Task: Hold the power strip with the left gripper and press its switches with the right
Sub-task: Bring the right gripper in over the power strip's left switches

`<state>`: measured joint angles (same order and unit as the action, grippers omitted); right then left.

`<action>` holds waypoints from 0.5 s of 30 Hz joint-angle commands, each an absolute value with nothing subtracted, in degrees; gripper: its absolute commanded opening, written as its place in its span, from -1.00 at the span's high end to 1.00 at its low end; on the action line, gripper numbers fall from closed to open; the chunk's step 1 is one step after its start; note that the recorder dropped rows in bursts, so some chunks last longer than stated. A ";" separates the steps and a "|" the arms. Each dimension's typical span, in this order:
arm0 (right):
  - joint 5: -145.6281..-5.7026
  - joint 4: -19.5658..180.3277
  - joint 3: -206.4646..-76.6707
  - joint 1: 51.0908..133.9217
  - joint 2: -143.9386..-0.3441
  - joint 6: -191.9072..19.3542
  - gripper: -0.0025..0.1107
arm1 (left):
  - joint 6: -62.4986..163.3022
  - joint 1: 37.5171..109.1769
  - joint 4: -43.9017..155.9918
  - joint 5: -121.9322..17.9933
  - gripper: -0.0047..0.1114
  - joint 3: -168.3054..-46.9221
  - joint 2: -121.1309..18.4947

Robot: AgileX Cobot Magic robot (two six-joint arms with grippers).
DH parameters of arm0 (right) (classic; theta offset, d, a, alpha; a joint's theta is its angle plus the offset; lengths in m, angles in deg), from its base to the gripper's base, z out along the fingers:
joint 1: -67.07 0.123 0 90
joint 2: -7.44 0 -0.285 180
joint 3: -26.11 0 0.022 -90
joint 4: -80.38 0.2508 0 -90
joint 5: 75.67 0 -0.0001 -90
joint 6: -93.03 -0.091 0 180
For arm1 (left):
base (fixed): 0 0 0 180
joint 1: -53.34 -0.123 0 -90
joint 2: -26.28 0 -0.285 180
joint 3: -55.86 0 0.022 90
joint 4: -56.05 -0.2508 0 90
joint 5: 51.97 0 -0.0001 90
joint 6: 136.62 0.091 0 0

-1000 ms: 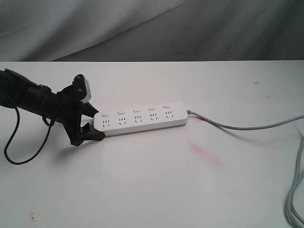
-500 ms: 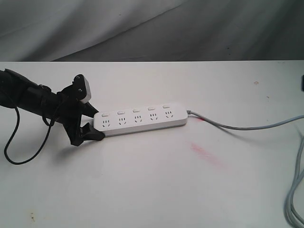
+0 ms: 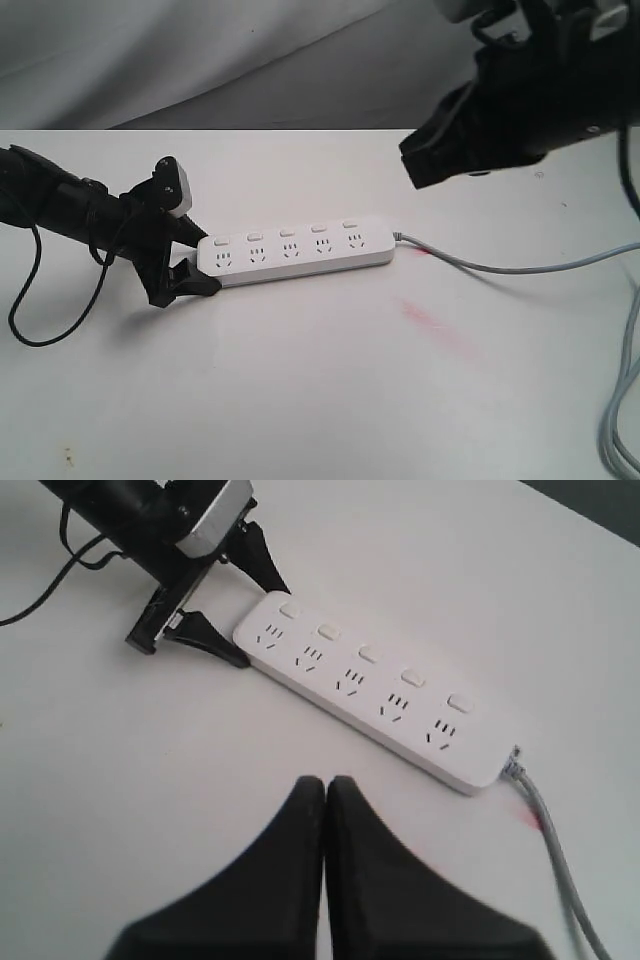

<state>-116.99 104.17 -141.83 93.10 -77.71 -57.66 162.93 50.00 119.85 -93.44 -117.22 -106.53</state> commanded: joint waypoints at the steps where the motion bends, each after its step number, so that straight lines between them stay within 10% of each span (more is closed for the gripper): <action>1: -120.51 106.50 -151.81 93.98 -87.38 -50.69 0.96 | 163.35 50.00 118.68 -92.76 -0.07 -117.26 -106.97; 15: -126.78 125.54 -172.78 93.98 -111.15 -12.52 0.96 | 163.35 50.00 118.68 -92.76 -0.07 -117.26 -106.97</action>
